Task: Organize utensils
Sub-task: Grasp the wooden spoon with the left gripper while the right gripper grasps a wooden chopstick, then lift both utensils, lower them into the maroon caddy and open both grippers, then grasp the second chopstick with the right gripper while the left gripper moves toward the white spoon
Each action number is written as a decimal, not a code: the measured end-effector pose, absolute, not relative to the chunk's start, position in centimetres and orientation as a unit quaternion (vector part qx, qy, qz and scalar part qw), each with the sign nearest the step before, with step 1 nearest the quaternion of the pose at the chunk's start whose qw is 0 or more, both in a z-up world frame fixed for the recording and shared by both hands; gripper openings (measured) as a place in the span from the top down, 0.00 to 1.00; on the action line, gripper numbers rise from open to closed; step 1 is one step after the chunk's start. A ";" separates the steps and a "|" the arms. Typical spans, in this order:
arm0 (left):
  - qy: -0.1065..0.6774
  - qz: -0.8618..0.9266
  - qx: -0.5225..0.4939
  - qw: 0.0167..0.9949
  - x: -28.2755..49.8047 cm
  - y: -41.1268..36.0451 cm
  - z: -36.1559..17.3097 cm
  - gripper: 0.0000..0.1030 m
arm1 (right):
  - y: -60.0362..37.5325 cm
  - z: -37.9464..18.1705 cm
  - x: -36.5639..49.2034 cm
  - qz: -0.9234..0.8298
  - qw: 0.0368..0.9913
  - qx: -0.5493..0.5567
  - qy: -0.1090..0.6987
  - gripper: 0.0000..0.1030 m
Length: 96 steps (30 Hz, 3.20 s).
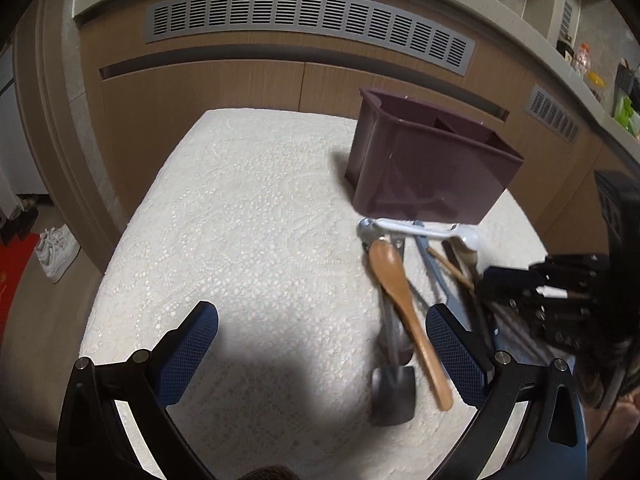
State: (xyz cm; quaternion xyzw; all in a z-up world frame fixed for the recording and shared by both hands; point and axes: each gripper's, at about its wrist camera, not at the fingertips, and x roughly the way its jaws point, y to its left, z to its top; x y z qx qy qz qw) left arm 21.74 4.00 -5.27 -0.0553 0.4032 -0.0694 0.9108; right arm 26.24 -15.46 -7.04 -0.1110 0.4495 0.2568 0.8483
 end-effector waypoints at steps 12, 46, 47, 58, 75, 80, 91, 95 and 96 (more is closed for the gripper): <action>0.481 -0.093 -0.063 0.870 24.0 2.3 -7.6 0.13 | -20.3 -5.9 25.5 0.224 0.857 0.002 0.464 0.95; 0.265 -0.129 0.006 0.955 20.0 -2.5 5.7 0.69 | -24.5 2.2 17.4 0.154 0.942 0.066 0.291 0.94; 0.252 -0.136 0.002 0.958 20.4 -2.4 7.3 0.69 | -24.3 3.5 17.5 0.154 0.947 0.060 0.277 0.94; 0.125 -0.144 0.006 0.982 29.3 -1.2 19.0 0.69 | -21.5 17.1 26.5 0.129 0.977 -0.008 0.167 0.94; 0.306 -0.160 -0.016 0.938 38.6 -3.6 4.6 0.42 | -20.6 5.5 33.1 0.134 0.940 -0.016 0.314 0.71; 0.299 -0.146 -0.019 0.943 36.1 -2.6 4.8 0.42 | -20.8 4.8 30.7 0.113 0.946 -0.033 0.301 0.35; 0.316 -0.112 -0.010 0.942 27.4 0.2 2.3 0.31 | -22.3 -0.4 24.6 0.059 0.926 -0.088 0.363 0.09; 0.345 -0.108 0.000 0.932 24.3 0.9 -0.1 0.30 | -22.6 -2.6 23.1 0.022 0.914 -0.117 0.387 0.03; 0.352 -0.106 0.003 0.930 23.8 1.0 -0.7 0.30 | -22.6 -3.1 22.8 0.016 0.911 -0.125 0.393 0.02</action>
